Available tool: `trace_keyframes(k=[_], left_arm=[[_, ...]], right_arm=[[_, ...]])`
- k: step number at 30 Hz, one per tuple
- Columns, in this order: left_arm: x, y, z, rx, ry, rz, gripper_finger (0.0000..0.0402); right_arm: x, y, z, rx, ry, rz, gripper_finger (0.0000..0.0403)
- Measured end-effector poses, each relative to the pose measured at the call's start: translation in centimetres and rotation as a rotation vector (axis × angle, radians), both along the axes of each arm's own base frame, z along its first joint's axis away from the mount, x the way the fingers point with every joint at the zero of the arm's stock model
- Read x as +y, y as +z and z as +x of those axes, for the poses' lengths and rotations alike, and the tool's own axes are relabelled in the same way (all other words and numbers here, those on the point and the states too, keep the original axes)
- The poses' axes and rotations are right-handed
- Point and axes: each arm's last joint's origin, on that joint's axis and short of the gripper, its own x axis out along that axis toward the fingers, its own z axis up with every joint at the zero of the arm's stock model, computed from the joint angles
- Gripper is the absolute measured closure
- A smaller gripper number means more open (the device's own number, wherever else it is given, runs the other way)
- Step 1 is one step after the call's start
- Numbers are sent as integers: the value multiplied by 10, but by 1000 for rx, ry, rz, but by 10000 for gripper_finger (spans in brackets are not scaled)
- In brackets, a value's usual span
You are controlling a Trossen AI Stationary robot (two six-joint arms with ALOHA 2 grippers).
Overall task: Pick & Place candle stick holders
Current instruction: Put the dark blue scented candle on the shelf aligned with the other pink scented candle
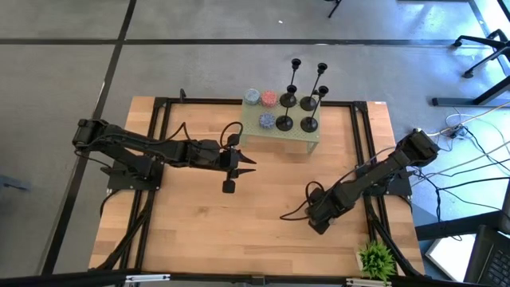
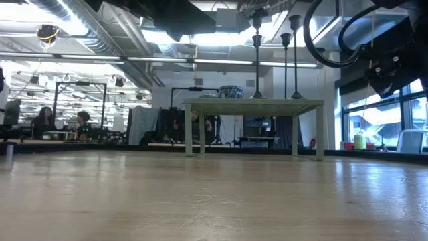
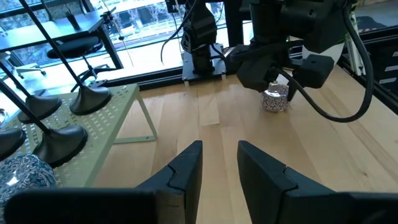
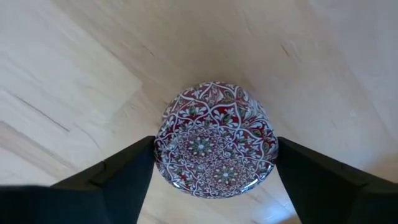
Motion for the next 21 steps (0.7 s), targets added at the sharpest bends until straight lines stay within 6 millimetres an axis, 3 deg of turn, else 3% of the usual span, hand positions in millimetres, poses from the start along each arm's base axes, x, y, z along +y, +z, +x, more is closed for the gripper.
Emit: trace_keyframes(k=[6,21], left_arm=[[0,0,0,0,0,0,304],[-4,1,1,-16,-53,-69,304]], right_arm=[[2,0,2,-26,10,21,115],[1,5,23,-178,14,90,112]])
